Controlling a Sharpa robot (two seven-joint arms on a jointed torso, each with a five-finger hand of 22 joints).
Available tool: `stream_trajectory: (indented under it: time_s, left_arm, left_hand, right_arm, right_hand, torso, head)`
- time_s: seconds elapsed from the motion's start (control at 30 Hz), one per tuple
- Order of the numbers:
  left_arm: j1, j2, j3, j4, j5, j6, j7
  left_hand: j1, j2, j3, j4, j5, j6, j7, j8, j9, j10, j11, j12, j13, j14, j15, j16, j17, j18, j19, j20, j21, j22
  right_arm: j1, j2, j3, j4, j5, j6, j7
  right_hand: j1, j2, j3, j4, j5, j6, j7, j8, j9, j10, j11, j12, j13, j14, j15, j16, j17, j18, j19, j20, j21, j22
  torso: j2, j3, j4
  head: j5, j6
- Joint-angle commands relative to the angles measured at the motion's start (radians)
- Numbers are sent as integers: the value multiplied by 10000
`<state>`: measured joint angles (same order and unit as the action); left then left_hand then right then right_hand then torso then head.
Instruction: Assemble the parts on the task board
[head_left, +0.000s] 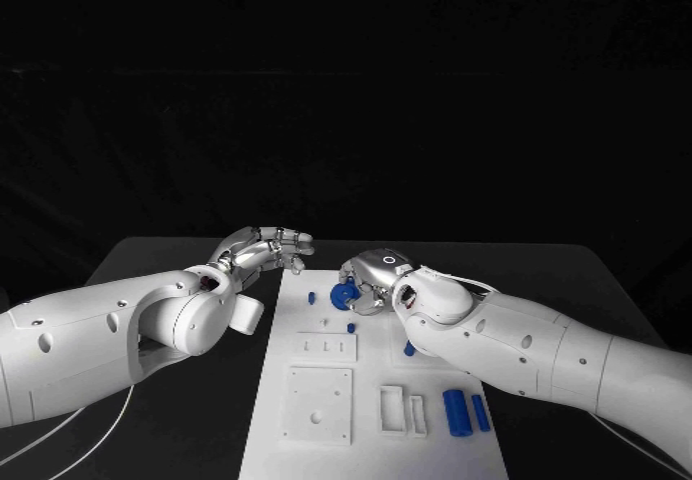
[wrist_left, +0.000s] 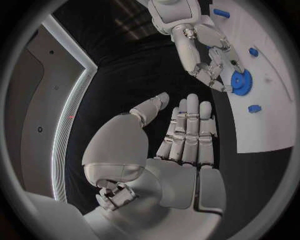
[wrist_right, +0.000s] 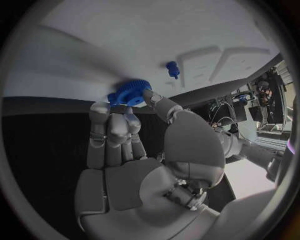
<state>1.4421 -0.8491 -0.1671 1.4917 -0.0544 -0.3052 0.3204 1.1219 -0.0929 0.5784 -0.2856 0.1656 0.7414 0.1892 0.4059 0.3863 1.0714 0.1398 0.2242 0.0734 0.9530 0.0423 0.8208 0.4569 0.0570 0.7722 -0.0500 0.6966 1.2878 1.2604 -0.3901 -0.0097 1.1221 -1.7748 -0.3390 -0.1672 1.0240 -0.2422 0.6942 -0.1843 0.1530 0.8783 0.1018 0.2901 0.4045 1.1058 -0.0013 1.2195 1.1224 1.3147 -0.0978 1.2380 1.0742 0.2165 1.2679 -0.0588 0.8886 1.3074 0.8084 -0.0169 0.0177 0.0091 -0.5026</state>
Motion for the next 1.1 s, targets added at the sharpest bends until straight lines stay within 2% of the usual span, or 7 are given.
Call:
stream_trajectory:
  time_s: [0.03,0.37,0.67,0.83,0.9,0.97,1.1]
  left_arm:
    - [18,7,11,31,-45,-15,62]
    - [19,-8,11,36,-45,-18,45]
    - [18,-71,10,-35,-45,-21,42]
    - [18,-99,9,-162,-45,-29,49]
    - [17,-98,9,-226,-45,-26,57]
    - [17,-72,9,-308,-57,-21,74]
    - [17,-15,9,-409,-82,8,90]
  left_hand:
    - [45,-49,25,4,-20,-22,64,-53,-17,-48,53,-57,-11,37,27,48,-16,106,-8,-42,66,-15]
    - [45,-55,24,4,-21,-26,65,-55,-18,-52,55,-60,-12,37,27,50,-19,106,-10,-41,68,-18]
    - [40,-59,22,7,-22,-30,67,-57,-19,-57,57,-64,-12,34,29,50,-24,106,-12,-40,70,-22]
    - [39,-63,21,6,-23,-30,67,-58,-20,-58,57,-65,-13,31,30,49,-26,106,-14,-39,70,-23]
    - [40,-64,21,6,-23,-30,67,-58,-20,-58,57,-65,-13,31,30,49,-26,106,-14,-39,70,-23]
    - [41,-65,21,5,-22,-31,67,-58,-20,-58,57,-66,-13,30,30,48,-27,106,-15,-39,70,-24]
    - [44,-63,24,4,-21,-31,67,-58,-20,-58,57,-66,-13,28,31,48,-29,106,-17,-39,70,-25]
  right_arm:
    - [-2,2,-9,-1,176,300,129]
    - [-1,-116,-21,33,271,165,149]
    - [147,-1365,71,1189,2091,-816,874]
    - [314,-2062,276,1781,2720,-576,1076]
    - [360,-2118,282,1790,2878,-396,1114]
    - [381,-2103,282,1745,2982,-239,1126]
    - [381,-2007,281,1671,2981,198,1060]
  right_hand:
    - [-75,-94,-190,-25,29,263,334,-13,-4,-207,231,-39,-4,15,95,-45,17,453,-29,-70,-47,100]
    - [-312,-86,-764,-60,210,195,345,-8,22,-231,241,-6,8,5,104,-47,43,453,-51,-75,-70,99]
    - [-397,-77,-955,-6,335,136,353,-23,26,-224,248,8,5,5,110,-54,52,453,-48,-94,-89,90]
    - [-458,-20,-1224,-53,638,24,385,-57,29,-260,278,4,-3,-9,138,-78,55,453,-83,-117,-122,86]
    - [-464,-3,-1275,-72,691,9,389,-61,31,-266,282,5,-3,-12,142,-82,55,453,-89,-120,-127,86]
    - [-476,99,-1435,-158,940,-14,399,-56,44,-290,290,8,-4,-18,149,-86,64,453,-110,-127,-139,92]
    - [-413,285,-1499,-243,1083,-48,404,-63,49,-302,297,17,-4,-18,156,-89,71,453,-115,-135,-149,92]
  torso:
    - [-4,11,-11]
    - [-4,22,-10]
    - [-19,56,-40]
    - [-49,91,-106]
    - [-54,87,-121]
    - [-88,125,-204]
    - [-109,165,-259]
  head:
    - [11,-8]
    - [23,2]
    - [101,48]
    - [145,56]
    - [126,85]
    - [159,93]
    - [209,89]
